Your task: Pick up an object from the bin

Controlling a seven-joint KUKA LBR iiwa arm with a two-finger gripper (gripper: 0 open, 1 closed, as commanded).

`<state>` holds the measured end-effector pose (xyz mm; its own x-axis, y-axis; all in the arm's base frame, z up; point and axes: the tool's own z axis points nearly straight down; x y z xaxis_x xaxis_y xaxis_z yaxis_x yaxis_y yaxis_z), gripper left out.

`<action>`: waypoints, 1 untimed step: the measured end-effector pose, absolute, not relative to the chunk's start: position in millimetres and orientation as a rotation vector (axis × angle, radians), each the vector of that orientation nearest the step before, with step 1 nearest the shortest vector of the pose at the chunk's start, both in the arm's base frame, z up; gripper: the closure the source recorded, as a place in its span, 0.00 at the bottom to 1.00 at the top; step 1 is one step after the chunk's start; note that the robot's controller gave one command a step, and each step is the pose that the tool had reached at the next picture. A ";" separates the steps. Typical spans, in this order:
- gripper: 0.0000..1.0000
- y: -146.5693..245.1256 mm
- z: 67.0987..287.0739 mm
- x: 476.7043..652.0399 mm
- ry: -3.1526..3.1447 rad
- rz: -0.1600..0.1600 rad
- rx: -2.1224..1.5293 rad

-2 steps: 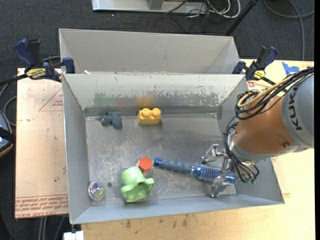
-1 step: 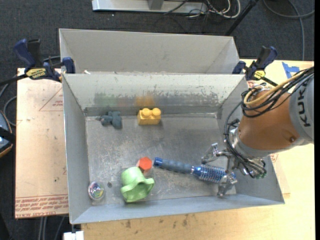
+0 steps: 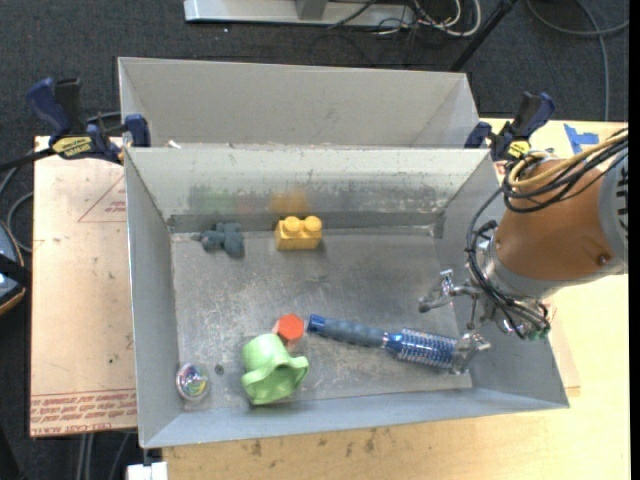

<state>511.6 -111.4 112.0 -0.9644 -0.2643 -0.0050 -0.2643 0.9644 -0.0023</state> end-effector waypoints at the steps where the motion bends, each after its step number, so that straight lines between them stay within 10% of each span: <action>1: 0.00 -105.5 73.3 502.2 3.105 -0.001 -0.402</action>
Offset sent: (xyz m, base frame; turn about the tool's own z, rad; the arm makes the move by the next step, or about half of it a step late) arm -0.0135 0.0054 -0.0420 0.0091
